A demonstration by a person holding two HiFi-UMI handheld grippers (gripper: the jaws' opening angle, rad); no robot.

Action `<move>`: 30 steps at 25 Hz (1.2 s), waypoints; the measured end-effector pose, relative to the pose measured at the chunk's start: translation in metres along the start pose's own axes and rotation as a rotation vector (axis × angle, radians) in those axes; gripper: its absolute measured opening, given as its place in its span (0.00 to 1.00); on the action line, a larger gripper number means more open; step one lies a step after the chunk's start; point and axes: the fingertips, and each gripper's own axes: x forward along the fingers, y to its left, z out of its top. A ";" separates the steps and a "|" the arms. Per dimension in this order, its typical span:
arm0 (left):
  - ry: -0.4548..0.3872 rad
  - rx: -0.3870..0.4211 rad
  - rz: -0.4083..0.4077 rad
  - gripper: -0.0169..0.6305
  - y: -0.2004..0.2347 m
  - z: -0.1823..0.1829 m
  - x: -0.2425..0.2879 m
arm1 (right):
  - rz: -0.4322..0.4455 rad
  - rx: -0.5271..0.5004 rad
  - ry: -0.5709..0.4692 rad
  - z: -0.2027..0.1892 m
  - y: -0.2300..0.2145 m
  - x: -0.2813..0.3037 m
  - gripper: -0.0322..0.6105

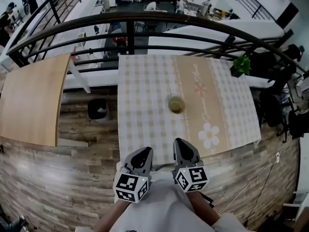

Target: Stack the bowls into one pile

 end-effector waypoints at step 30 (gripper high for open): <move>-0.067 0.099 0.081 0.07 -0.013 0.006 -0.015 | 0.197 -0.022 -0.016 -0.002 0.060 -0.024 0.11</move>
